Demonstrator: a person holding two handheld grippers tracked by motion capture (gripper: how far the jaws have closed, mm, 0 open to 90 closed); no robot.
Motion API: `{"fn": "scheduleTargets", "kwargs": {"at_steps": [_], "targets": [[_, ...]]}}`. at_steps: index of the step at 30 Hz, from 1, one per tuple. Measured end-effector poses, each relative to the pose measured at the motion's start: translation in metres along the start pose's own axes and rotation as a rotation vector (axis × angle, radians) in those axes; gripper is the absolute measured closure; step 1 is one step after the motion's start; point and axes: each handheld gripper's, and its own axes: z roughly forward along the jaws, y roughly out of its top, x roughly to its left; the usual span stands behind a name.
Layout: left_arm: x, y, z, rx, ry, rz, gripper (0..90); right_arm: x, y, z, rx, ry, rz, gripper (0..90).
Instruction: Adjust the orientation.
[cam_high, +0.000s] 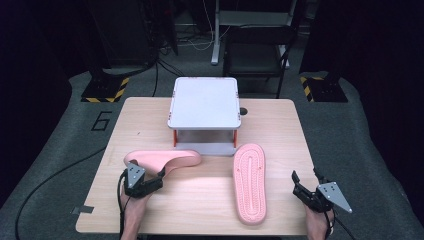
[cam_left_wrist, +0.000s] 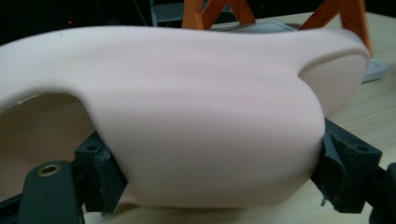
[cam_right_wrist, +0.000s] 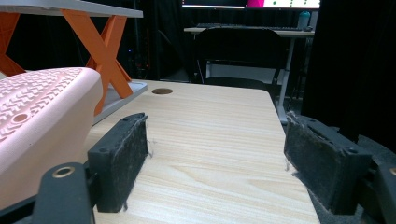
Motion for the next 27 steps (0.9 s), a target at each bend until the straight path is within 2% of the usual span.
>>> {"fn": "scheduleTargets", "kwargs": {"at_steps": [2, 3, 4, 8, 11, 13, 14, 15, 16, 18, 19, 20, 22, 24, 26, 27], "targets": [[0.010, 0.004, -0.019, -0.004, -0.060, -0.055, 17.4, 0.001, 0.000, -0.001, 0.003, 0.004, 0.011, 21.1], [0.010, 0.004, -0.019, -0.004, -0.060, -0.055, 17.4, 0.001, 0.000, -0.001, 0.003, 0.004, 0.011, 21.1], [0.015, 0.007, -0.028, 0.014, -0.090, -0.075, 17.4, 0.000, 0.000, -0.001, 0.000, 0.006, 0.012, 21.2], [0.031, 0.012, -0.052, 0.113, -0.179, -0.071, 17.4, 0.001, 0.001, -0.001, -0.006, 0.009, 0.007, 21.3], [0.035, 0.012, -0.051, 0.127, -0.197, -0.071, 17.4, 0.002, 0.001, -0.001, -0.003, 0.009, 0.002, 21.2], [0.038, 0.012, -0.045, 0.119, -0.198, -0.082, 17.2, 0.003, 0.001, 0.001, -0.002, 0.016, 0.007, 21.3], [0.039, 0.012, -0.036, 0.099, -0.184, -0.092, 17.1, 0.004, 0.001, 0.001, 0.000, 0.018, 0.003, 21.3], [0.039, 0.012, -0.036, 0.099, -0.184, -0.092, 17.0, 0.003, 0.001, 0.000, -0.001, 0.016, -0.006, 21.3], [0.040, 0.013, -0.028, 0.101, -0.183, -0.112, 16.9, 0.003, 0.001, 0.000, -0.001, 0.015, -0.003, 21.4], [0.040, 0.014, -0.023, 0.106, -0.195, -0.109, 16.8, 0.003, 0.001, -0.001, -0.001, 0.011, 0.000, 21.4], [0.040, 0.013, -0.018, 0.094, -0.187, -0.114, 16.8, 0.001, 0.001, -0.001, -0.001, 0.008, -0.001, 21.4], [0.039, 0.015, -0.012, 0.104, -0.174, -0.124, 16.7, -0.001, 0.000, -0.001, -0.002, 0.006, 0.007, 21.4], [0.039, 0.015, -0.010, 0.113, -0.166, -0.126, 16.4, -0.002, 0.000, -0.002, -0.001, 0.002, 0.018, 21.4], [0.039, 0.014, -0.003, 0.127, -0.134, -0.122, 17.2, -0.001, 0.000, -0.001, -0.005, 0.001, 0.018, 21.4], [0.039, 0.013, 0.000, 0.139, -0.119, -0.117, 17.9, -0.001, 0.000, -0.001, -0.005, 0.006, 0.014, 21.4], [0.039, 0.013, 0.002, 0.140, -0.110, -0.130, 17.9, 0.000, 0.001, -0.001, -0.001, 0.009, 0.008, 21.4]]}}
